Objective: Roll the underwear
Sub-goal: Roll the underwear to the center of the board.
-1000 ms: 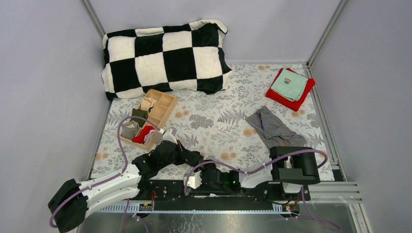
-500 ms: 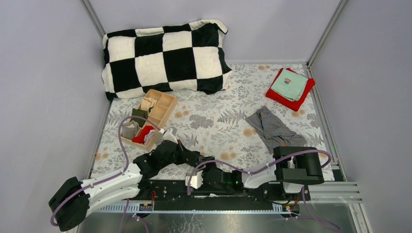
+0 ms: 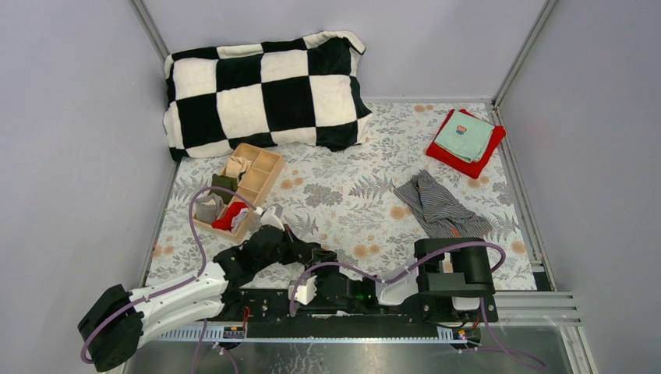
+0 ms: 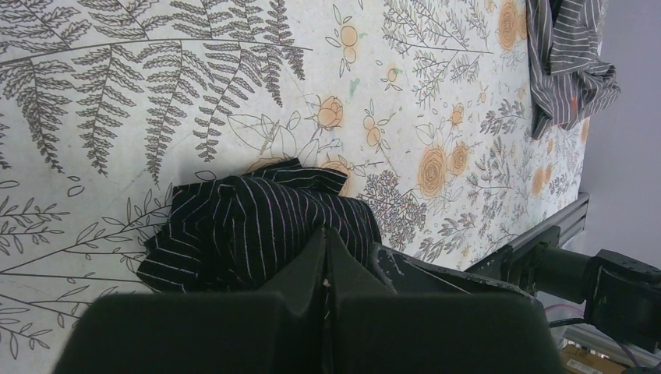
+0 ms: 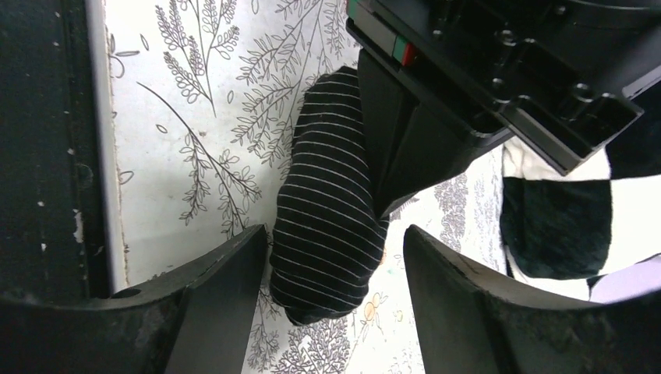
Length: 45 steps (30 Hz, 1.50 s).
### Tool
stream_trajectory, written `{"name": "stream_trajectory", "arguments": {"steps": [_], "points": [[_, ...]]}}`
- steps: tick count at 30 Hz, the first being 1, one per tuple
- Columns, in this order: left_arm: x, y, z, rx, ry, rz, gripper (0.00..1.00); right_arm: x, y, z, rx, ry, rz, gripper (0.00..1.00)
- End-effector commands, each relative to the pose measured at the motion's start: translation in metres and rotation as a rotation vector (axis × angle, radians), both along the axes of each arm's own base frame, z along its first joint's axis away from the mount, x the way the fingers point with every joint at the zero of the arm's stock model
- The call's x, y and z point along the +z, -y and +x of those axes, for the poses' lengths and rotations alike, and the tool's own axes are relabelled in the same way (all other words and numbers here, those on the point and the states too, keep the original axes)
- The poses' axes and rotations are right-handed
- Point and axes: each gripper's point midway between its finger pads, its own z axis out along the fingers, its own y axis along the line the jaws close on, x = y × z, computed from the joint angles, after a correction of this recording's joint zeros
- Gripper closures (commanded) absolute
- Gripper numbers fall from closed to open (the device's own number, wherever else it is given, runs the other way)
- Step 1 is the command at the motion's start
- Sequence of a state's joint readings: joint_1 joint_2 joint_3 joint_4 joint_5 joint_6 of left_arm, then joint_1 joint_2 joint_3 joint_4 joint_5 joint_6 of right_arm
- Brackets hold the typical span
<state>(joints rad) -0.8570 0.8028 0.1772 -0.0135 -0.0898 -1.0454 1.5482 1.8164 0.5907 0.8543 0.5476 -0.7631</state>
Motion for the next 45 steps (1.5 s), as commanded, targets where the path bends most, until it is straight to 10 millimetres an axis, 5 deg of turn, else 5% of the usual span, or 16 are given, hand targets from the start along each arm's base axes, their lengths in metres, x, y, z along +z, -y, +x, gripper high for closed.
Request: {"name": "stream_trajectory", "arguments": {"steps": [1, 8, 16, 18, 23, 27, 45], "points": [[-0.038, -0.028, -0.020, 0.004, -0.099, 0.155, 1.00, -0.015, 0.018, 0.006, -0.027, 0.065, -0.097, 0.28], [-0.038, -0.028, -0.020, 0.002, -0.100, 0.157, 1.00, -0.028, 0.028, 0.009, -0.022, 0.099, -0.154, 0.31], [-0.025, -0.036, -0.013, 0.059, -0.074, 0.164, 1.00, -0.023, 0.029, 0.009, -0.066, 0.055, -0.062, 0.99], [-0.008, -0.038, -0.005, 0.094, -0.032, 0.146, 1.00, -0.023, 0.031, 0.004, -0.070, -0.006, -0.046, 1.00], [0.058, -0.055, 0.016, 0.206, 0.137, 0.103, 0.79, -0.012, 0.025, -0.020, -0.053, -0.225, 0.016, 1.00], [0.093, -0.065, 0.017, 0.222, 0.211, 0.078, 0.72, -0.008, 0.016, -0.034, -0.075, -0.445, 0.078, 1.00], [0.074, -0.043, -0.010, 0.125, 0.070, -0.029, 0.43, -0.012, 0.006, -0.016, -0.419, -1.035, 0.351, 1.00]]}}
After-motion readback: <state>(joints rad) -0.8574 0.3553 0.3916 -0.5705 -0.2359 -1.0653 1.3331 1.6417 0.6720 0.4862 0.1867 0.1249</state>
